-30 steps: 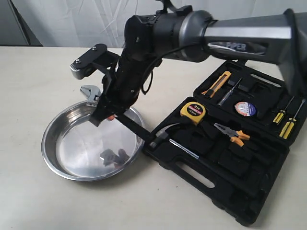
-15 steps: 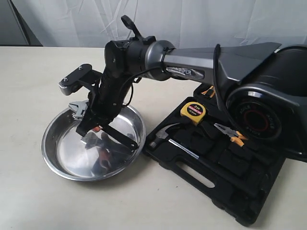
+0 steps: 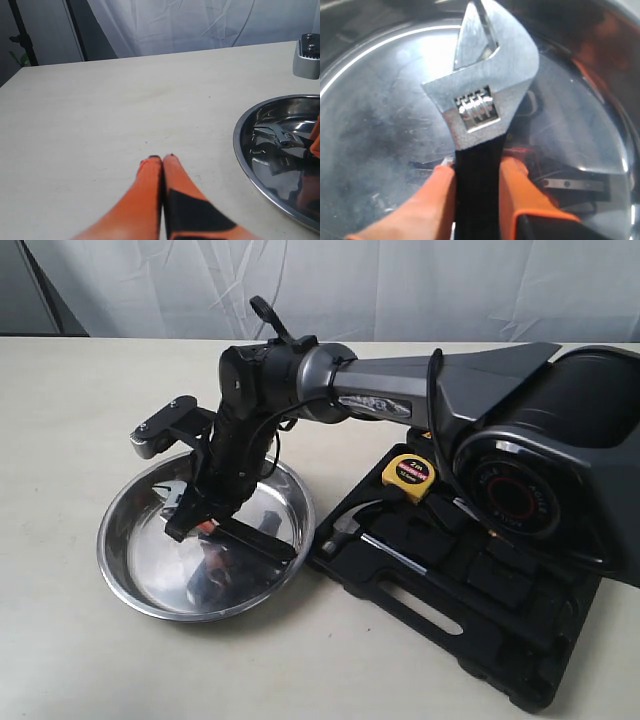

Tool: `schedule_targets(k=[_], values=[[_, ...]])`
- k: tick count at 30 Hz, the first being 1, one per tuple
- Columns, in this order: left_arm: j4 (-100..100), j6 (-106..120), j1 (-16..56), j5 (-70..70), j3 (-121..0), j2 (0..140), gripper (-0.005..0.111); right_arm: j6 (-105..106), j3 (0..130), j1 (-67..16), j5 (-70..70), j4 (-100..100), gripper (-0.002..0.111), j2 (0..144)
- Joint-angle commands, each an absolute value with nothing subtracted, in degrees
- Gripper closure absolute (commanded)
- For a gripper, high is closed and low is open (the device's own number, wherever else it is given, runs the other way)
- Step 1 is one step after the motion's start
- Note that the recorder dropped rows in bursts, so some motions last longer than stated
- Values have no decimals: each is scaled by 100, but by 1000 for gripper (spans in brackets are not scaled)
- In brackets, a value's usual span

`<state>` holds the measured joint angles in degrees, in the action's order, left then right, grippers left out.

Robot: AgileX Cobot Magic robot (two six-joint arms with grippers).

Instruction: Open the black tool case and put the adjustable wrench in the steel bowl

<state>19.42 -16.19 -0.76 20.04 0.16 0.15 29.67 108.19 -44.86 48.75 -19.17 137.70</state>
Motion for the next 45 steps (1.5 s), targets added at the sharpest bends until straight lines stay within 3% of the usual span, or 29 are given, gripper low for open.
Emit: schedule_targets(k=[1,4,8,10,14,18,26,37,45], values=[[1965,-1634,-99,1945,0,0,107,2994,10832,-4477,4874,-1862,109,13760],[1965,-1634,-99,1945,0,0,107,2994,10832,-4477,4807,-1914,96,13760],[1965,-1634,-99,1945,0,0,107,2979,10842,-4477,4807,-1961,65,13760],[1965,-1634,-99,1945,0,0,107,2979,10842,-4477,4928,-1964,61,13737],[1965,-1634,-99,1945,0,0,107,2857,10842,-4477,5100,-2003,73,13511],[1965,-1634,-99,1945,0,0,107,2881,10831,-4477,5375,-2003,109,12964],[1965,-1634,-99,1945,0,0,107,2564,10673,-4466,5823,-1892,108,11294],[1965,-1634,-99,1945,0,0,107,321,7739,-4466,5342,-143,109,8453],[1965,-1634,-99,1945,0,0,107,290,6828,-4466,6641,-158,109,7589]])
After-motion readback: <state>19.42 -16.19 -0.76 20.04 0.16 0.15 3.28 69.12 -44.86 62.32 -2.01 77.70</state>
